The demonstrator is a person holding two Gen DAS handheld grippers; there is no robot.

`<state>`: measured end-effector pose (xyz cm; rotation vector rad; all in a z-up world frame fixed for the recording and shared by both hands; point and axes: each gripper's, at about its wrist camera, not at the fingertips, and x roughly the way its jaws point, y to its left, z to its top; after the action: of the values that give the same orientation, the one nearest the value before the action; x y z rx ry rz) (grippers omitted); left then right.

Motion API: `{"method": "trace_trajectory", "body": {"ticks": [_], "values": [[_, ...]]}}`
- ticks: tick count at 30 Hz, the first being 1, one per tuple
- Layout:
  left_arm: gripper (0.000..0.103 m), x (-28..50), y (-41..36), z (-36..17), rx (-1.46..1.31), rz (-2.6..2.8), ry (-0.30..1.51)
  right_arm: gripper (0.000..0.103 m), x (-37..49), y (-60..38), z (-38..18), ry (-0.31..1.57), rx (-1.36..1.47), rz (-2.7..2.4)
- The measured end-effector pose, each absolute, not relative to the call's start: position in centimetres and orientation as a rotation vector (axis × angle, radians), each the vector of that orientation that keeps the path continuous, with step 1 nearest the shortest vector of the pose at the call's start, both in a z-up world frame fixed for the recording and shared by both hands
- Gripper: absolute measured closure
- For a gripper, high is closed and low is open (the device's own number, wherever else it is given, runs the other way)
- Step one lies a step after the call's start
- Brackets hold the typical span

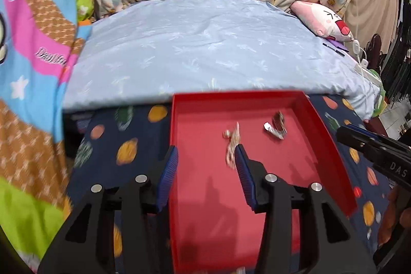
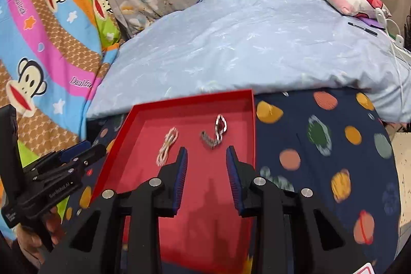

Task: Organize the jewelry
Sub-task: 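Lift both grippers out of the tray back toward the jewelry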

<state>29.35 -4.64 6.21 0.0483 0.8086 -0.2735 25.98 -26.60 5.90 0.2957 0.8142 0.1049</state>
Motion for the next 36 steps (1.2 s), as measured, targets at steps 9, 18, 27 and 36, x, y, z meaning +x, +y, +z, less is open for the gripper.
{"method": "trace_trajectory", "body": {"ticks": [9, 18, 27, 36], "values": [[0.052, 18.9, -2.0, 5.7, 0.034, -0.260, 0.847, 0.070, 14.3, -25.6, 6.0, 0.829, 0.253, 0.092], [0.052, 11.4, -0.7, 1.4, 0.072, -0.199, 0.931, 0.068, 4.8, -22.6, 2.5, 0.908, 0.262, 0.126], [0.052, 7.4, -1.4, -0.1, 0.018, -0.249, 0.992, 0.068, 1.1, -20.6, 0.7, 0.942, 0.266, 0.125], [0.053, 6.5, -4.7, -1.2, 0.043, -0.316, 1.012, 0.062, -0.1, -20.9, 0.6, 0.940, 0.287, 0.111]]}}
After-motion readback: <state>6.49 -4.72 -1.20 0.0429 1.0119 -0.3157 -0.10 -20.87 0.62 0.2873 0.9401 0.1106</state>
